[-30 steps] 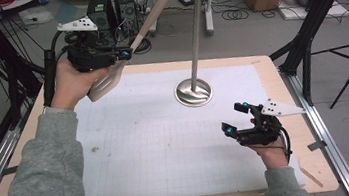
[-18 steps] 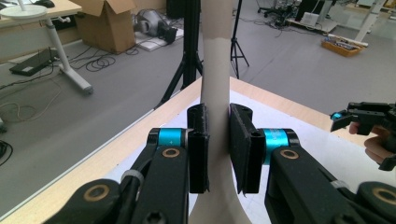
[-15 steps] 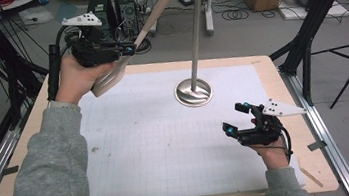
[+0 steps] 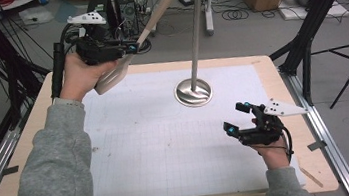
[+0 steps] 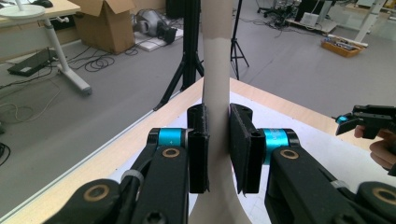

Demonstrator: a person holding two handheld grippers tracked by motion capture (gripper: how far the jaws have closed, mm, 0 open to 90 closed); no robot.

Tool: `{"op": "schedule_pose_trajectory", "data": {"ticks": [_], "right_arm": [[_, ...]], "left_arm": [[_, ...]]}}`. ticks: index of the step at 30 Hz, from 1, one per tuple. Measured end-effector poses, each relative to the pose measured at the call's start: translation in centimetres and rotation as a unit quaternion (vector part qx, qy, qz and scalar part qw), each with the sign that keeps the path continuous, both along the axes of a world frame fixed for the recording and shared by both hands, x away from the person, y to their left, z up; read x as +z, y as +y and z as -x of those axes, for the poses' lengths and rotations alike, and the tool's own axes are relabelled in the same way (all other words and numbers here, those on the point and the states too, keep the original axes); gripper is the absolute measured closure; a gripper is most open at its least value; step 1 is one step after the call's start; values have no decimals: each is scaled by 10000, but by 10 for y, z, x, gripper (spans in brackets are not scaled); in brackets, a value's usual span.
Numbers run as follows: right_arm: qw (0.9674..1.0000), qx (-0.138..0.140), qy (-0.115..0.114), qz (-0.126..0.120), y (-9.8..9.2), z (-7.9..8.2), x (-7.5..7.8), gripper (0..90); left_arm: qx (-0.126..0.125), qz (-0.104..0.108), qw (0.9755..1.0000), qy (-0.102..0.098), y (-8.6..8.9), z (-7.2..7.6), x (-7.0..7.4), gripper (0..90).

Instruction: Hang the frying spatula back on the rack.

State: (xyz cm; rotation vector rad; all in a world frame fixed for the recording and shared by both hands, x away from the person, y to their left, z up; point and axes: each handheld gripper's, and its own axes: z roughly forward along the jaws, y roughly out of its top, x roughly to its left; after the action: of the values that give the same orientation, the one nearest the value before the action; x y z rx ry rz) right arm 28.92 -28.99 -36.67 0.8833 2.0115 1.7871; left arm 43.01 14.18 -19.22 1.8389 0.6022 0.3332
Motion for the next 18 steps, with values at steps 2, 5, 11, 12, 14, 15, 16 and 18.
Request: {"op": "schedule_pose_trajectory", "data": {"ticks": [2, 5, 11, 12, 14, 15, 16, 18], "right_arm": [[10000, 12, -3, 3, 0, 0, 0, 86], [10000, 13, -10, 7, 0, 0, 0, 86], [10000, -6, -3, 5, 0, 0, 0, 86], [10000, -7, 3, 5, 0, 0, 0, 86], [10000, 1, -6, -2, -1, 0, 0, 86], [10000, -6, -7, -6, -1, 0, 0, 86], [10000, -12, 6, -10, -1, 0, 0, 86], [10000, -11, -2, -22, -1, 0, 0, 86]], "left_arm": [[6, 19, 10000, 1, 0, -1, 0, 776], [-11, -5, 10000, 32, -1, -2, -1, 776], [-39, -13, 10000, 48, -5, -4, -3, 776], [-52, 2, 10000, 43, -6, -4, -4, 776], [-72, 29, 10000, 55, -8, -4, -4, 776], [-86, 7, 10000, 40, -9, -4, -5, 776], [-85, 17, 10000, 37, -9, -4, -5, 776], [-12, -3, 10000, 16, -9, -4, -4, 776]]}}
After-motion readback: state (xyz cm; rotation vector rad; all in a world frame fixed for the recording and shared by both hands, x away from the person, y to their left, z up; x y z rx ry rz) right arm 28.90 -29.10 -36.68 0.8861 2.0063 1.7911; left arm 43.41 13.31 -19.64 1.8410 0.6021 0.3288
